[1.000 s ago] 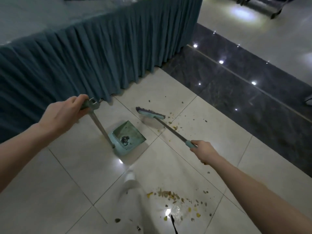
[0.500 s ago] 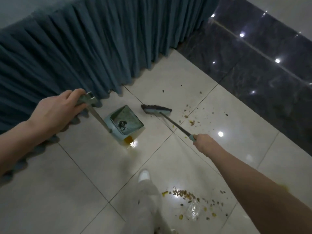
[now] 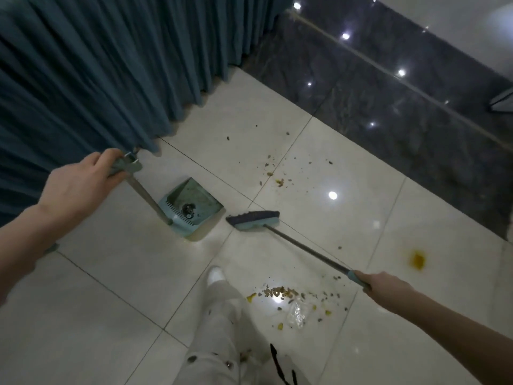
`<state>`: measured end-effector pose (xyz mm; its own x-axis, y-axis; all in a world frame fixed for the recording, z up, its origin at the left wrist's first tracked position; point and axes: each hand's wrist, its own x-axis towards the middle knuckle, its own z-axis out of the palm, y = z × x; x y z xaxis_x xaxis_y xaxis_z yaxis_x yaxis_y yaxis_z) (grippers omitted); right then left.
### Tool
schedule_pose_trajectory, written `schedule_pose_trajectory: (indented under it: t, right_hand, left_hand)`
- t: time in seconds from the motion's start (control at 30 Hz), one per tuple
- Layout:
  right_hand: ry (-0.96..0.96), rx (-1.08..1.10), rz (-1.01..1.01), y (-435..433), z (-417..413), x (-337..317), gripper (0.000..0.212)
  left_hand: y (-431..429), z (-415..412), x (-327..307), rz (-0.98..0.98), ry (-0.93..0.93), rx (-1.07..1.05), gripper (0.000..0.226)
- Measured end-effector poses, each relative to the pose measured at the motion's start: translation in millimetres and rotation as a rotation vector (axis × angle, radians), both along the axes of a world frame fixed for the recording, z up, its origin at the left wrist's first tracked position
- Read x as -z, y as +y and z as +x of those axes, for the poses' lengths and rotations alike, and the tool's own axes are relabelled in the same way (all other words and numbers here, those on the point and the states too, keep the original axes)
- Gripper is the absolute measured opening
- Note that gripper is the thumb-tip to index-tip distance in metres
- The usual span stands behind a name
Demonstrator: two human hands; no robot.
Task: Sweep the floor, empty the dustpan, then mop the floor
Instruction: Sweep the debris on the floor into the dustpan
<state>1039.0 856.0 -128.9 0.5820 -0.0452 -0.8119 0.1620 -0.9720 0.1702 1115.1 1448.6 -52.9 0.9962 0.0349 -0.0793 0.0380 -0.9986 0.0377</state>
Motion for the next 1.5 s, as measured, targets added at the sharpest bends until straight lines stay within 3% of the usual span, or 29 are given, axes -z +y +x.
schedule_pose_trajectory:
  t: [0.2,0.27,0.53,0.67,0.97,1.2,1.33,1.5]
  right_hand:
    - [0.002,0.027,-0.005,-48.1,-49.3,-24.1,0.045]
    - [-0.050,0.071,0.025,-61.8,-58.4,-30.8,0.042]
    - [-0.246,0.223,0.170,-86.3,-67.4,-35.7,0.041]
    - [-0.317,0.255,0.244,-64.5,-14.4,-33.5,0.040]
    - [-0.391,0.300,0.350,58.4,201.0,-12.6,0.037]
    - [-0.360,0.241,0.287,175.4,362.9,34.8,0.040]
    - [-0.307,0.194,0.230,206.7,391.3,72.5,0.035]
    - [-0.133,0.212,0.243,183.2,342.9,96.9,0.040]
  left_hand:
    - [-25.7,-16.8,8.6,0.016,0.039,0.034,0.040]
    - [-36.3,-28.8,6.4,0.051,0.050,0.110,0.033]
    - [-64.3,-58.9,-11.9,0.016,-0.067,0.016,0.035]
    - [-64.8,-35.0,-15.6,-0.010,-0.184,-0.001,0.045]
    - [-33.9,62.2,-0.5,0.015,-0.064,0.022,0.038]
    - [9.5,136.1,38.0,0.005,-0.005,0.017,0.038]
    - [18.2,159.6,53.5,-0.010,0.007,0.052,0.043]
    - [6.9,169.9,57.3,-0.006,0.015,0.157,0.047]
